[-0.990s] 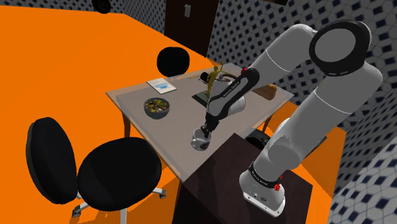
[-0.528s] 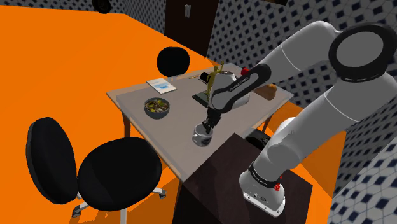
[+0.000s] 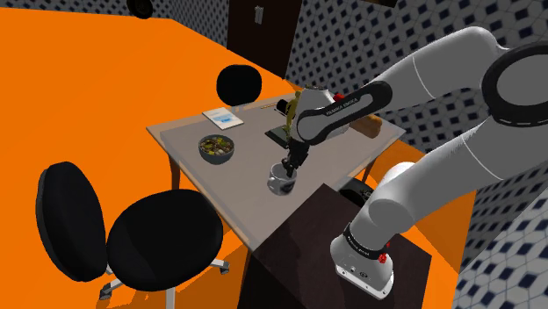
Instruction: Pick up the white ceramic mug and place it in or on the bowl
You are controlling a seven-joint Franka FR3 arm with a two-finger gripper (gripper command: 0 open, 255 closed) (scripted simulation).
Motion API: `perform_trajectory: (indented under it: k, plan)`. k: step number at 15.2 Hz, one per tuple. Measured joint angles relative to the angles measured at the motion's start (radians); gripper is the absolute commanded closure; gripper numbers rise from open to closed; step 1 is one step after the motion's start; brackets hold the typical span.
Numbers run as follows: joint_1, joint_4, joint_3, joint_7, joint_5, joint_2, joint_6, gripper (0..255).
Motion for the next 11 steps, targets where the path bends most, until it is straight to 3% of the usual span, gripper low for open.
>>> perform_trajectory:
  k: [3, 11]
  plan:
    - [-0.001, 0.025, 0.001, 0.002, -0.002, -0.011, -0.035, 255]
    - [0.031, 0.333, -0.002, -0.015, 0.049, 0.276, -0.059, 255]
